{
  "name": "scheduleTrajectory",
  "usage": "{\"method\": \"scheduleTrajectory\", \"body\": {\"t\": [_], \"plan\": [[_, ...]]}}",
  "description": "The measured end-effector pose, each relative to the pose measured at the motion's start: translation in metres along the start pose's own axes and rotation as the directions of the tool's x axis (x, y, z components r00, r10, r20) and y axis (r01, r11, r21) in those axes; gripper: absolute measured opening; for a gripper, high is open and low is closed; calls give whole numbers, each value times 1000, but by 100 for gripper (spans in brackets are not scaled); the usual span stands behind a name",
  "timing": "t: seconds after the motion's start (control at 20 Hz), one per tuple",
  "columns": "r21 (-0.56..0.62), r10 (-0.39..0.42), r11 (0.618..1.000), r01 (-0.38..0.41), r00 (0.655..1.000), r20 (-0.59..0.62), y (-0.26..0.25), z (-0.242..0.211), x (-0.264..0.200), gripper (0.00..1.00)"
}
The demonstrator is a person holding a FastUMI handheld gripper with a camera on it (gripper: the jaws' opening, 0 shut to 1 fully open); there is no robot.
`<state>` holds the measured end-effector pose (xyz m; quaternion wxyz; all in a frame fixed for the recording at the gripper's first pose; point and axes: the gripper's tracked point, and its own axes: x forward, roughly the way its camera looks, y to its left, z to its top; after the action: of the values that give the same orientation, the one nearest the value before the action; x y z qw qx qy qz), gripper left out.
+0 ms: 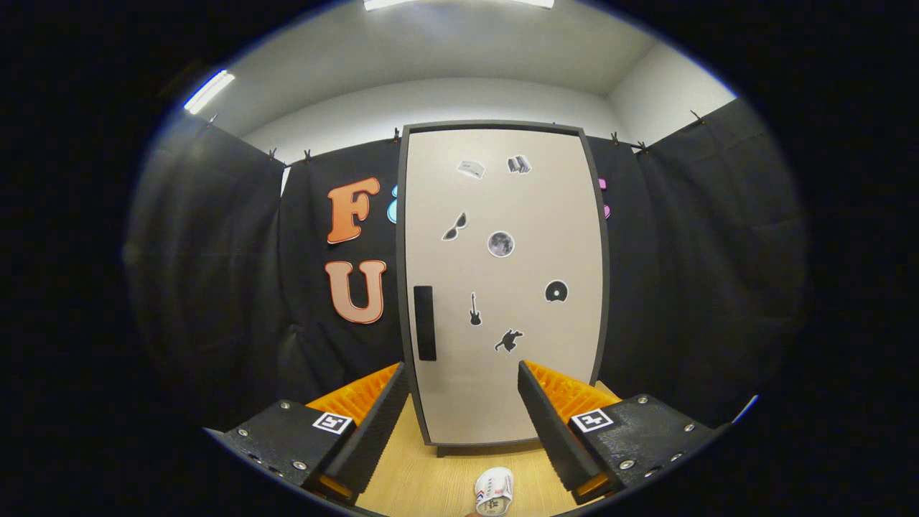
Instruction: Open the shoe cabinet door, grab the shoes and put them into the shoe cabinet, then close the shoe cabinet door.
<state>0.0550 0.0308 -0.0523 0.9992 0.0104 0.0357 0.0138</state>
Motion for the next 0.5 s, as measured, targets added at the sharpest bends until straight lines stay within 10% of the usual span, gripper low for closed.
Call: {"method": "scheduleTrajectory", "body": {"t": [0.5], "plan": [[45,63,997,-63,998,15,50,-15,135,95]]}}
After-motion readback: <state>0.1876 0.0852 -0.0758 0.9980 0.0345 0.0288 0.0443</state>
